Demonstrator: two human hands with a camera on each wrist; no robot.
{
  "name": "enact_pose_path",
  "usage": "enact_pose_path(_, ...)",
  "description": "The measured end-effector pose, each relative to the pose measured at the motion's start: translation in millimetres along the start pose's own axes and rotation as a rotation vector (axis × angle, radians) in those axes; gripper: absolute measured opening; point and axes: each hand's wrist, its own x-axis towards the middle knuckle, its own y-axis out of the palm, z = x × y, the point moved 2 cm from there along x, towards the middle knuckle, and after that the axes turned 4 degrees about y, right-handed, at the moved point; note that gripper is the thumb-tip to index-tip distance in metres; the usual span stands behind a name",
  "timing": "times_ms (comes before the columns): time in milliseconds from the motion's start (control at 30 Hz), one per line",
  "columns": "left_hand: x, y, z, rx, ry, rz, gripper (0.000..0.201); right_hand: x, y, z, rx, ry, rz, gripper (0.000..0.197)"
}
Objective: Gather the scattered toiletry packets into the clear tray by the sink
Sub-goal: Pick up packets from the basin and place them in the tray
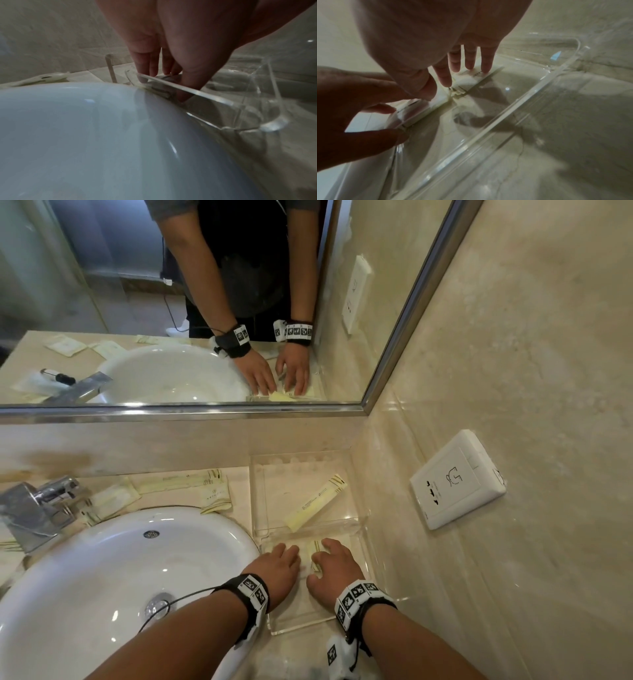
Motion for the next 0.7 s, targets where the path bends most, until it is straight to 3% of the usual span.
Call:
enact_pose_path(267, -3, -4, 0, 0.056, -0.027, -0.071, 0.024, -8, -2, 2, -0.019, -0.015, -0.001, 0.06)
enact_pose_path(367, -4, -11, 4, 0.047, -0.043, -0.059, 0.031, -10, -3, 3, -0.005, -0.008, -0.001, 0.063)
enact_pose_path(533, -13, -17, 6, 0.086, -0.028, 0.007, 0.031, -10, -9, 9, 0.029, -0.022, -0.05, 0.06)
enact_pose_path(700, -33, -49, 13, -0.004, -0.151, 0.089, 0.038, -12, -22, 29, 0.047, -0.114, -0.106, 0.053)
